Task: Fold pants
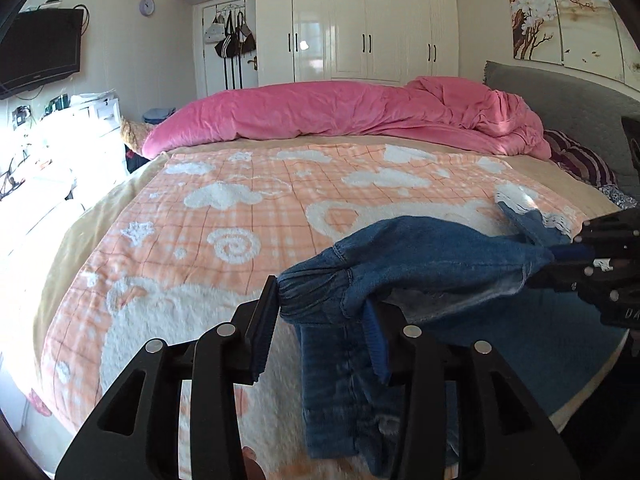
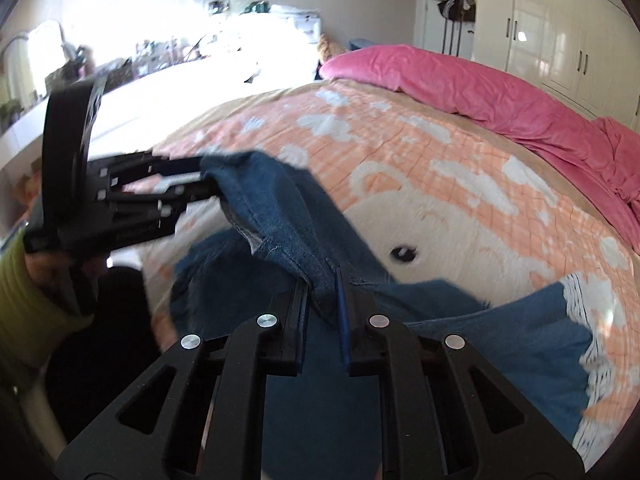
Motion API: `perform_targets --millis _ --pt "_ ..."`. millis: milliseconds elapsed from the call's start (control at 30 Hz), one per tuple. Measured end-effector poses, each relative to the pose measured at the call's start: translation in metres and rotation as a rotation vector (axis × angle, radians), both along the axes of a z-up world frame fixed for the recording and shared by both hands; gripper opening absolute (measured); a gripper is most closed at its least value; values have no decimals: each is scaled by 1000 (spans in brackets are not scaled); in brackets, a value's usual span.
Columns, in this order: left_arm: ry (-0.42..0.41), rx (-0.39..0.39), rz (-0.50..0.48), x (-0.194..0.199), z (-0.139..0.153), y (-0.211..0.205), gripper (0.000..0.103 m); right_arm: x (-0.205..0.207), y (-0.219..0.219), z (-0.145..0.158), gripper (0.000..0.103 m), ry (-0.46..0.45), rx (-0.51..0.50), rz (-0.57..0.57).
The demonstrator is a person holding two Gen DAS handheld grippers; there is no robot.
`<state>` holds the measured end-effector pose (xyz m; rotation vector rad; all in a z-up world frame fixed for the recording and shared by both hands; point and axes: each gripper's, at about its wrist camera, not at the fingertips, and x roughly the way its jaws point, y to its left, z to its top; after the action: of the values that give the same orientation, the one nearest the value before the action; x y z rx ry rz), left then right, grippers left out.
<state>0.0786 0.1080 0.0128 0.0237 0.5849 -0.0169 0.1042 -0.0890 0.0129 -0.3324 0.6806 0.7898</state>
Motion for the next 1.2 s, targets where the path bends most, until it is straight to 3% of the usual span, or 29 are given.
perform_targets --millis 267,333,433,633,800,1033,1133,1200 --pt "116 -5 5 -30 -25 6 40 -46 6 -49 8 108 15 10" --pt "145 -5 13 -32 -29 8 47 -49 11 -56 10 111 -3 17" --pt "191 -29 26 -37 -37 13 49 -52 11 -62 10 116 -13 13" --pt "207 -39 63 -59 -37 22 50 -55 3 -59 10 125 6 25" --pt "177 -57 92 -73 -18 31 49 -57 -5 -56 10 132 28 36" --pt "151 -126 8 -46 11 -3 49 -64 -5 -58 10 118 -12 52" --pt "184 -178 -43 -24 9 -20 49 -65 -6 -60 11 128 -8 43" --pt "225 -151 -30 -13 -3 -28 48 -65 -6 -61 12 135 -6 41"
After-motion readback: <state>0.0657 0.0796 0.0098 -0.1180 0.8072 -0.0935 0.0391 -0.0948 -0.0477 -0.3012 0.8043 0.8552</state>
